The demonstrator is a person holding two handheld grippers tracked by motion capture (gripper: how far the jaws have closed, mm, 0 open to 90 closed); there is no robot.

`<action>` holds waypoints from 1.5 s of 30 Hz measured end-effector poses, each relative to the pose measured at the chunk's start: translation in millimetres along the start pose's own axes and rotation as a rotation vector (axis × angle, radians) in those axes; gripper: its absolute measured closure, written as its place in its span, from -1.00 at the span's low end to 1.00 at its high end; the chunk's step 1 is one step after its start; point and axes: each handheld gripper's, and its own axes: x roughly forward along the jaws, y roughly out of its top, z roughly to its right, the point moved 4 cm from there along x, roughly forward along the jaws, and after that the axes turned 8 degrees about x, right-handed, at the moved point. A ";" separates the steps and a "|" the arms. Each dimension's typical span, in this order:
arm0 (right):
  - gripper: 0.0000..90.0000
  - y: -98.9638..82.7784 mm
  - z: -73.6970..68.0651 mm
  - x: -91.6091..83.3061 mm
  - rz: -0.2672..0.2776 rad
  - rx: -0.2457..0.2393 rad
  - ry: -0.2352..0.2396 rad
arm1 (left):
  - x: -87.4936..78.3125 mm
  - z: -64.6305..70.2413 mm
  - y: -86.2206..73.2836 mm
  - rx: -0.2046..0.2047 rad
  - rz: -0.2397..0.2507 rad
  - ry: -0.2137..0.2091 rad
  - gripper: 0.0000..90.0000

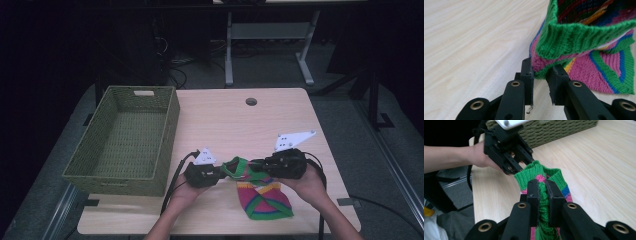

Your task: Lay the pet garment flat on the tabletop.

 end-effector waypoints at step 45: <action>0.35 9.8 109.5 19.6 0.045 0.233 -0.248 | 24.1 -70.3 42.6 -0.140 -0.131 0.084 0.22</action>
